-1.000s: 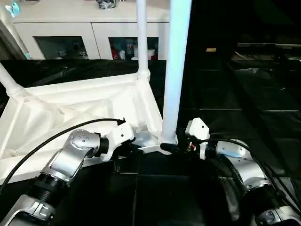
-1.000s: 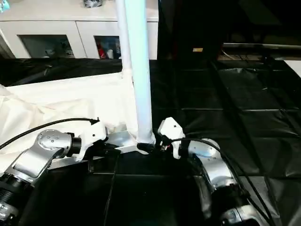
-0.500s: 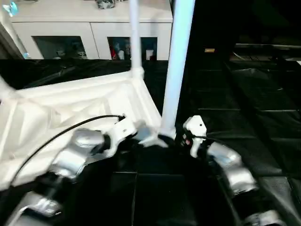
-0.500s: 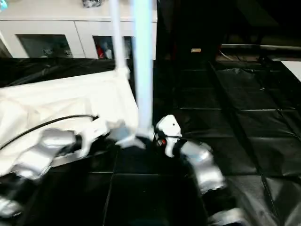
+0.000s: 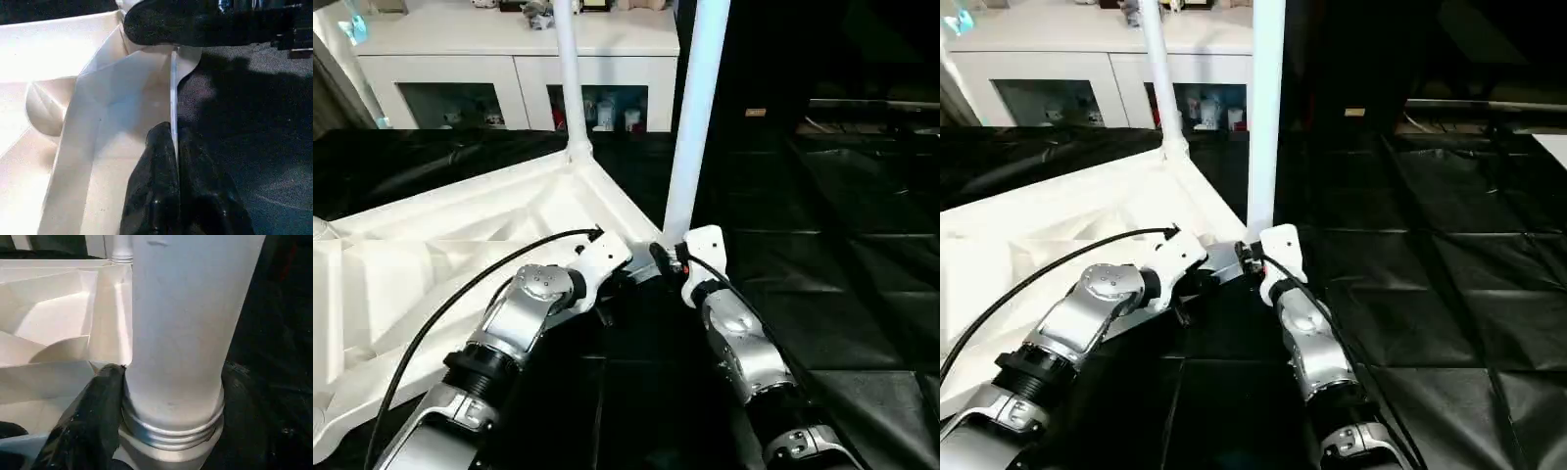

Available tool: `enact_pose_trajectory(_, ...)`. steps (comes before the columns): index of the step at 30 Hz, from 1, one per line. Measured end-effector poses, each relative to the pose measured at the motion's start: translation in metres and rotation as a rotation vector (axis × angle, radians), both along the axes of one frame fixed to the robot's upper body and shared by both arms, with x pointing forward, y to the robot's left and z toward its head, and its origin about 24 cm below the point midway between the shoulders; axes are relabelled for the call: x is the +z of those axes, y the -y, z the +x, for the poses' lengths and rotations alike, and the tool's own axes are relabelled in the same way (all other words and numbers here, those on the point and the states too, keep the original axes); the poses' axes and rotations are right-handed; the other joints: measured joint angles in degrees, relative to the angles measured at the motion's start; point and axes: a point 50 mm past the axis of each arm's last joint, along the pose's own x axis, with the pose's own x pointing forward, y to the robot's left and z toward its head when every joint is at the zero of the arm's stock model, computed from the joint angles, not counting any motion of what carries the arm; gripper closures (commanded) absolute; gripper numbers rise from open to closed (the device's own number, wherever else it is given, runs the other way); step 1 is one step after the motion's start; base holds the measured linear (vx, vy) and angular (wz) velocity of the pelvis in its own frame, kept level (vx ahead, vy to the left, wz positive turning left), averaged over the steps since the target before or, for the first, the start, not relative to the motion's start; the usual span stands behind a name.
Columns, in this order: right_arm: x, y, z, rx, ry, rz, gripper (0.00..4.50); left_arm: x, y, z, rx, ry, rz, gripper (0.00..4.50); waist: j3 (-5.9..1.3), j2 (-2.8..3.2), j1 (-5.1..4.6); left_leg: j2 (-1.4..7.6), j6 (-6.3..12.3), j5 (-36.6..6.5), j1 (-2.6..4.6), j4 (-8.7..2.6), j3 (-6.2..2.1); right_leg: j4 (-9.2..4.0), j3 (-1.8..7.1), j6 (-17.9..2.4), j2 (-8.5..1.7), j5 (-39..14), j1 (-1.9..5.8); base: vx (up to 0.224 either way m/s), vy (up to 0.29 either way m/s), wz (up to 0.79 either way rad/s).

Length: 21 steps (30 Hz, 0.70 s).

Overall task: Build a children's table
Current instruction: Rotate leg to tighten

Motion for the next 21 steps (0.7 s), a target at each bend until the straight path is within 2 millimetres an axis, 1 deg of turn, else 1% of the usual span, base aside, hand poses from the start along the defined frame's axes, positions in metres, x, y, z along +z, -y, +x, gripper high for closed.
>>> enact_pose_trajectory(1, 0.0, 0.001, 0.0, 0.006, 0.001, -0.001, 1.15, 0.0, 0.0, 0.0, -0.003, -0.001, 0.0, 4.5, -0.05, -0.04, 0.01, 0.0, 0.0, 0.0, 0.0, -0.01, 0.0, 0.0, 0.0, 0.0, 0.0, 0.0, 0.0, 0.0, 0.0, 0.0)
enact_pose_trajectory(4, 0.001, 0.004, -0.001, 0.045, 0.012, -0.007, 1.13, 0.001, -0.005, -0.001, -0.014, 0.006, 0.007, 4.5, -0.07, -0.05, 0.0, 0.01, 0.0, 0.0, -0.01, -0.08, 0.0, 0.03, -0.01, 0.0, 0.01, 0.0, -0.05, 0.0, 0.0, 0.0)
enact_pose_trajectory(5, 0.002, 0.01, -0.002, 0.073, 0.017, -0.029, 0.94, 0.001, -0.007, -0.002, -0.027, 0.01, 0.007, 4.5, -0.07, -0.05, 0.0, 0.02, 0.01, 0.01, -0.02, -0.14, 0.0, 0.03, -0.02, 0.0, 0.02, 0.0, -0.06, 0.0, 0.0, 0.0)
enact_pose_trajectory(6, 0.002, 0.011, -0.003, 0.095, 0.018, -0.037, 0.71, 0.001, -0.008, -0.003, -0.036, 0.013, 0.006, 4.5, -0.07, -0.06, 0.03, 0.05, 0.02, 0.01, -0.02, -0.16, 0.0, 0.05, -0.04, -0.01, 0.04, 0.0, -0.06, 0.0, 0.0, 0.0)
enact_pose_trajectory(8, 0.0, 0.022, -0.005, 0.141, 0.004, -0.058, 0.63, 0.002, -0.011, -0.005, -0.054, 0.015, 0.006, 4.5, -0.06, -0.06, 0.09, 0.08, 0.05, 0.03, -0.04, -0.26, -0.01, 0.08, -0.04, -0.07, 0.11, 0.04, -0.14, 0.0, 0.0, 0.0)
enact_pose_trajectory(10, 0.005, 0.031, -0.006, 0.224, 0.02, -0.1, 0.63, 0.003, -0.016, -0.008, -0.084, 0.013, 0.004, 4.5, -0.06, -0.06, 0.26, 0.12, 0.19, 0.12, -0.12, -0.3, -0.04, 0.09, -0.04, -0.19, 0.17, 0.11, -0.23, 0.0, 0.0, 0.0)
enact_pose_trajectory(11, 0.011, 0.04, -0.007, 0.3, 0.031, -0.135, 0.63, 0.003, -0.019, -0.011, -0.11, 0.006, 0.001, 4.5, -0.07, -0.05, 0.5, 0.16, 0.28, 0.17, -0.13, -0.31, -0.04, 0.09, -0.04, -0.19, 0.21, 0.1, -0.24, 0.0, 0.0, 0.0)
enact_pose_trajectory(12, 0.015, 0.044, -0.009, 0.36, 0.034, -0.146, 0.63, 0.003, -0.022, -0.013, -0.136, 0.007, 0.002, 4.5, -0.06, -0.05, 0.66, 0.2, 0.29, 0.17, -0.13, -0.31, -0.05, 0.08, -0.04, -0.21, 0.27, 0.08, -0.24, 0.0, 0.0, 0.0)
enact_pose_trajectory(14, 0.019, 0.057, -0.018, 0.486, 0.023, -0.129, 0.63, 0.003, -0.03, -0.02, -0.201, -0.013, -0.006, 4.5, -0.07, -0.04, 1.26, 0.24, 0.32, 0.16, -0.16, -0.33, -0.06, 0.08, -0.06, -0.21, 0.3, -0.05, -0.27, 0.0, 0.0, 0.0)
enact_pose_trajectory(17, 0.023, 0.067, -0.028, 0.619, 0.003, -0.111, 0.63, 0.004, -0.04, -0.028, -0.27, -0.038, -0.01, 4.5, -0.05, -0.07, 1.49, 0.24, 0.32, 0.15, -0.26, -0.37, -0.06, 0.06, -0.06, -0.24, 0.3, -0.11, -0.34, 0.0, 0.0, 0.0)
enact_pose_trajectory(21, 0.023, 0.07, -0.033, 0.702, -0.02, -0.101, 0.63, 0.005, -0.045, -0.033, -0.308, -0.063, -0.016, 4.5, -0.04, -0.09, 1.62, 0.23, 0.32, 0.16, -0.34, -0.33, -0.05, 0.07, -0.06, -0.26, 0.29, -0.1, -0.39, 0.0, 0.0, 0.0)
